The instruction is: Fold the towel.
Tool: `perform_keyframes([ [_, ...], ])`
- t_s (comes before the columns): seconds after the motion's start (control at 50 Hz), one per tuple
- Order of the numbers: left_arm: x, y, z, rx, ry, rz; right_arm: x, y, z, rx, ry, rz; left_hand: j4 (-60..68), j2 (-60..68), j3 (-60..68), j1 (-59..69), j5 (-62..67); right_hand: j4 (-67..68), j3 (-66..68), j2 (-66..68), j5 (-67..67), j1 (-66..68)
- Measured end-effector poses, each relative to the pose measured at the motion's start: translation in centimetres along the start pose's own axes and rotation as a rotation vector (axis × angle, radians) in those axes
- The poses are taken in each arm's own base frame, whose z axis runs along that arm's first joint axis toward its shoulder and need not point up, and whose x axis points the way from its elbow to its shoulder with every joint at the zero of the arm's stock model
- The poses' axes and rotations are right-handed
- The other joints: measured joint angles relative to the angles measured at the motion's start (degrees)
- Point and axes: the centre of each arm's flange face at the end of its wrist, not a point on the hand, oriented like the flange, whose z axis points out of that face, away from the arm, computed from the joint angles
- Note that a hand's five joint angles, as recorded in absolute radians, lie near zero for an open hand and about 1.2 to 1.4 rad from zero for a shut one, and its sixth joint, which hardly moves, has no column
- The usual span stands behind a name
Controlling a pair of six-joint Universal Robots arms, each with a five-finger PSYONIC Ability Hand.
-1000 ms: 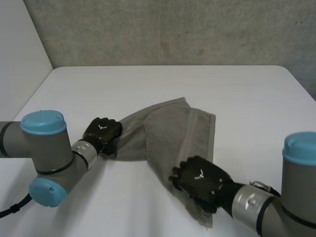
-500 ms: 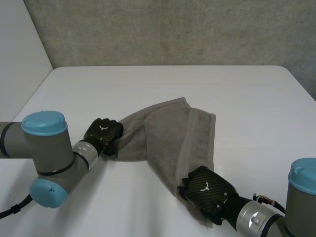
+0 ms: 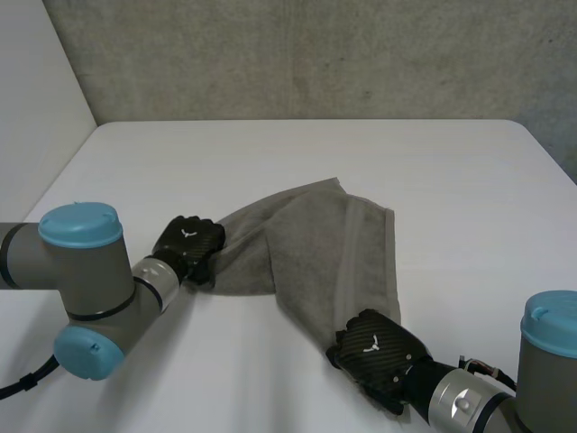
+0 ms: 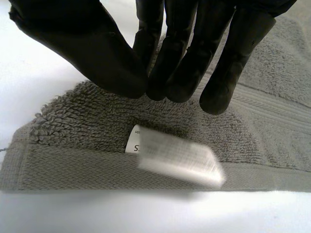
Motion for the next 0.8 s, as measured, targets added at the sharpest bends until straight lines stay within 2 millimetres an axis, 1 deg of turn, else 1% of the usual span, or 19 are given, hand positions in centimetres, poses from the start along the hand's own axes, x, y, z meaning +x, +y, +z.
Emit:
perform_keyframes([
  [0.14, -0.1, -1.0, -0.4, 0.016, 0.000, -0.013, 0.3, -0.3, 0.1, 0.010, 0.009, 0.006, 12.2, 12.5, 12.0, 11.9, 11.9, 0.5, 0.6, 0.0, 0.0, 0.0],
  [0.18, -0.2, -1.7, -0.8, 0.027, 0.001, -0.027, 0.6, -0.6, 0.0, 0.019, 0.018, 0.013, 19.8, 20.1, 19.1, 18.6, 19.2, 0.5, 0.6, 0.0, 0.0, 0.0],
  [0.24, -0.3, -2.7, -1.4, 0.042, 0.001, -0.054, 1.2, -1.3, -0.2, 0.038, 0.040, 0.017, 27.3, 26.8, 25.9, 23.8, 24.5, 0.5, 0.7, 0.0, 0.0, 0.0],
  [0.38, -0.6, -5.2, -3.1, 0.076, 0.002, -0.128, 3.0, -3.5, -1.0, 0.105, 0.111, 0.012, 29.3, 27.4, 27.5, 23.8, 25.2, 0.5, 0.7, 0.0, 0.0, 0.0],
  [0.44, -0.6, -6.7, -4.3, 0.101, 0.018, -0.158, 4.0, -5.1, -1.8, 0.144, 0.148, 0.010, 29.3, 27.4, 27.5, 23.8, 25.2, 0.5, 0.7, 0.0, 0.0, 0.0],
  [0.48, -0.5, -8.6, -5.9, 0.144, 0.052, -0.183, 5.0, -6.6, -2.8, 0.173, 0.178, 0.016, 29.3, 27.4, 27.6, 23.8, 25.2, 0.5, 0.8, 0.0, 0.0, 0.0],
  [0.5, -0.5, -9.1, -6.4, 0.155, 0.063, -0.188, 5.2, -7.0, -3.0, 0.178, 0.184, 0.018, 29.3, 27.4, 27.7, 23.8, 25.2, 0.5, 0.8, 0.0, 0.0, 0.0],
  [0.52, -0.4, -10.0, -7.4, 0.179, 0.087, -0.199, 5.7, -7.8, -3.5, 0.187, 0.198, 0.025, 29.3, 27.4, 27.8, 23.8, 25.2, 0.5, 0.8, 0.0, 0.0, 0.0],
  [0.56, -0.2, -11.3, -8.9, 0.217, 0.123, -0.213, 6.2, -8.7, -4.2, 0.191, 0.213, 0.037, 29.3, 27.4, 27.8, 23.8, 25.2, 0.5, 0.8, 0.0, 0.0, 0.0],
  [0.58, -0.1, -11.6, -9.3, 0.226, 0.133, -0.216, 6.4, -8.9, -4.3, 0.190, 0.218, 0.041, 29.3, 27.4, 27.8, 23.8, 25.2, 0.5, 0.8, 0.0, 0.0, 0.0],
  [0.6, 0.1, -12.2, -10.3, 0.247, 0.157, -0.223, 6.9, -9.2, -4.6, 0.184, 0.228, 0.051, 29.3, 27.5, 27.9, 23.8, 25.2, -3.3, -2.8, -3.6, -3.8, -4.7],
  [0.62, 0.3, -12.7, -11.3, 0.269, 0.181, -0.229, 7.4, -9.4, -4.8, 0.174, 0.239, 0.062, 29.3, 27.5, 27.9, 23.8, 25.2, -15.4, -14.8, -16.2, -15.1, -15.9],
  [0.64, 0.4, -12.9, -11.8, 0.278, 0.195, -0.233, 7.6, -9.4, -4.8, 0.168, 0.244, 0.067, 29.3, 27.5, 28.0, 23.8, 25.2, -21.0, -20.6, -23.0, -22.3, -22.8],
  [0.66, 0.7, -13.2, -12.6, 0.292, 0.214, -0.237, 8.1, -9.5, -4.9, 0.156, 0.255, 0.078, 29.3, 27.6, 28.0, 23.8, 25.1, -30.0, -29.8, -30.8, -32.0, -30.8],
  [0.68, 0.8, -13.2, -13.1, 0.298, 0.224, -0.239, 8.4, -9.4, -4.9, 0.148, 0.262, 0.085, 29.3, 27.6, 28.0, 23.8, 25.2, -35.8, -35.6, -37.7, -38.3, -37.6],
  [0.7, 1.0, -13.3, -13.7, 0.306, 0.236, -0.241, 8.9, -9.4, -4.7, 0.134, 0.273, 0.095, 29.3, 27.6, 28.0, 23.8, 25.2, -46.5, -46.4, -47.7, -49.9, -47.3],
  [0.72, 1.0, -13.2, -13.9, 0.307, 0.241, -0.243, 9.1, -9.3, -4.6, 0.129, 0.279, 0.100, 29.3, 27.6, 28.0, 23.8, 25.2, -51.5, -51.5, -52.8, -54.2, -52.2],
  [0.74, 1.2, -13.1, -14.4, 0.310, 0.250, -0.244, 9.7, -9.2, -4.3, 0.114, 0.292, 0.113, 29.3, 27.6, 28.0, 23.8, 25.2, -58.2, -58.2, -59.0, -61.7, -58.3],
  [0.8, 1.4, -12.4, -15.1, 0.299, 0.254, -0.249, 10.8, -8.9, -3.3, 0.091, 0.315, 0.145, 29.3, 27.6, 28.0, 23.8, 25.2, -62.0, -62.2, -62.1, -63.9, -61.9],
])
